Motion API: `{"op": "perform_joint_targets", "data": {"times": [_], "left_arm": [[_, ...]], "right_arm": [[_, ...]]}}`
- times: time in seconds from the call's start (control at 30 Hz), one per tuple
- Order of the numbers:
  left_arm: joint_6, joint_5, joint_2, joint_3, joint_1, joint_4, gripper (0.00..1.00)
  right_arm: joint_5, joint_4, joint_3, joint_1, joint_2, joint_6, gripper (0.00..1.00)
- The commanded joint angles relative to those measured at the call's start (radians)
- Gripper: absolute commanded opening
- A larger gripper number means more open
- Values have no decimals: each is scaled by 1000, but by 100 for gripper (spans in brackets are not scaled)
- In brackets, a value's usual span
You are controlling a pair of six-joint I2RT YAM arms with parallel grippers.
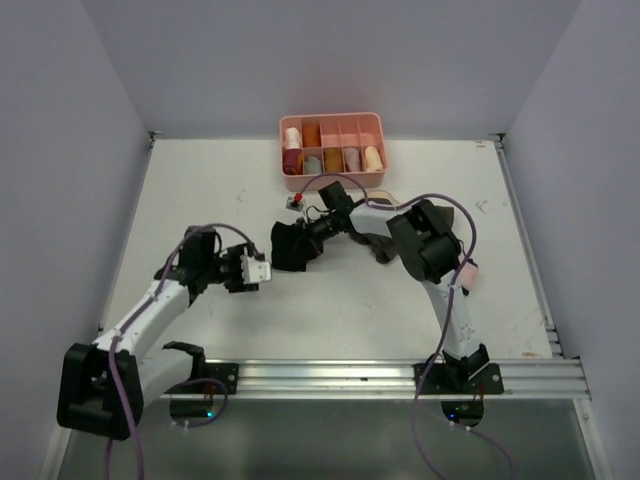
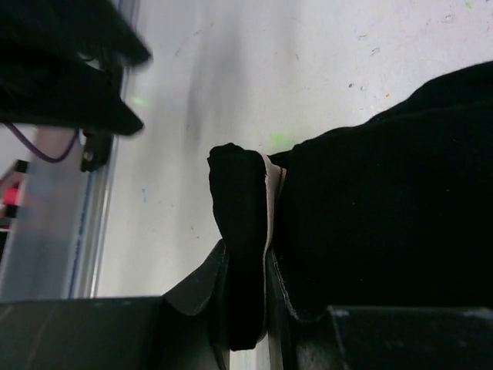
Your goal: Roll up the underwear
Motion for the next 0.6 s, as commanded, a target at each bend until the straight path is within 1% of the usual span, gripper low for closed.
{"op": "perform_joint_targets", "data": {"times": [0.0, 0.03, 0.1, 0.17, 0.23, 0.27, 0.3, 0.33, 0.4, 0.57], "left_arm": [[176, -83, -102, -176, -107, 265, 65], [194, -82, -107, -192, -122, 278, 65], [186, -98, -83, -201, -160, 319, 66], [181, -96, -40, -192, -179, 338, 66], [184, -99, -17, -198, -187, 410, 66], [182, -118, 5, -209, -206, 434, 66], [176, -128, 15, -215, -219, 492, 66], [169, -138, 26, -218, -231, 514, 66], [175, -147, 66, -214, -256, 537, 66], [216, -164, 120, -231, -285, 571, 66]], "right_arm": [[-56, 20, 2, -6, 86, 168, 0], [-61, 31, 0, -6, 89, 226, 0], [-72, 83, -10, -6, 102, 281, 0], [-75, 95, -6, -6, 109, 297, 0], [-75, 89, 5, -8, 129, 318, 0], [-75, 81, 23, -8, 138, 330, 0], [-70, 66, 40, -8, 149, 338, 0], [-70, 7, 60, -8, 174, 337, 0], [-66, -61, 114, -8, 192, 299, 0], [-75, -98, 135, -8, 226, 331, 0]]}}
